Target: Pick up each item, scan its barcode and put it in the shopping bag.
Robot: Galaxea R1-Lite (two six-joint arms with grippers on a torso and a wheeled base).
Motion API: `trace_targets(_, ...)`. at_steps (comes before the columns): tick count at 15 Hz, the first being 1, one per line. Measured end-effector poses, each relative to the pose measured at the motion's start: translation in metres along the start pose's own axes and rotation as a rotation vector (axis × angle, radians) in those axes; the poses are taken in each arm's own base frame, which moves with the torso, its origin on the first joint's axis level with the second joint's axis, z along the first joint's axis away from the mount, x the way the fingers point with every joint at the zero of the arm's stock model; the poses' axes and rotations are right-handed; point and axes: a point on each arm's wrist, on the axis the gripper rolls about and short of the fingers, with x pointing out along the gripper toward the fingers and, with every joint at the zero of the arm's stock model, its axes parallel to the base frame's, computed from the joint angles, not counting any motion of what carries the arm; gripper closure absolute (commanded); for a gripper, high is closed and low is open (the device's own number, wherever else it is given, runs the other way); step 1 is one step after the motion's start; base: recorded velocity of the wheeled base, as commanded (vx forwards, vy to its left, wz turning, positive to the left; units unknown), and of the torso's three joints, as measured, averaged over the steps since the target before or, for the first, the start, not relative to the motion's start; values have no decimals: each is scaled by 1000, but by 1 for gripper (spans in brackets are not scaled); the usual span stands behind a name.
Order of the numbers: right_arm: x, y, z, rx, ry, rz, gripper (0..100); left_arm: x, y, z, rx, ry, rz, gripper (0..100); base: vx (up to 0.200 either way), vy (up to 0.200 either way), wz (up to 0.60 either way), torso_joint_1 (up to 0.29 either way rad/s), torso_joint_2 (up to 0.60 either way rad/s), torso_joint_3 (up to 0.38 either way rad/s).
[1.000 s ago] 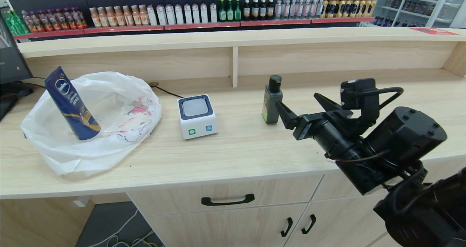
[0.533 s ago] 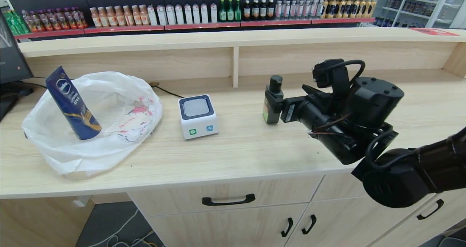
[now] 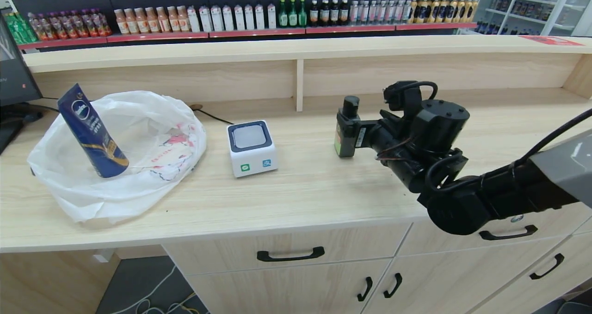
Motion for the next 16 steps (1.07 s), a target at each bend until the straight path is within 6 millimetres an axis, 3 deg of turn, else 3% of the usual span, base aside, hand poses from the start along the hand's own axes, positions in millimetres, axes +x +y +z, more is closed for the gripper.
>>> trace_targets(9, 42, 3, -16, 9, 28, -14, 0, 0, 0, 0, 0, 0, 0, 0, 0, 0, 0, 0, 0, 0)
trace_targets(16, 50, -1, -28, 23, 52, -28, 0, 0, 0, 0, 0, 0, 0, 0, 0, 0, 0, 0, 0, 0)
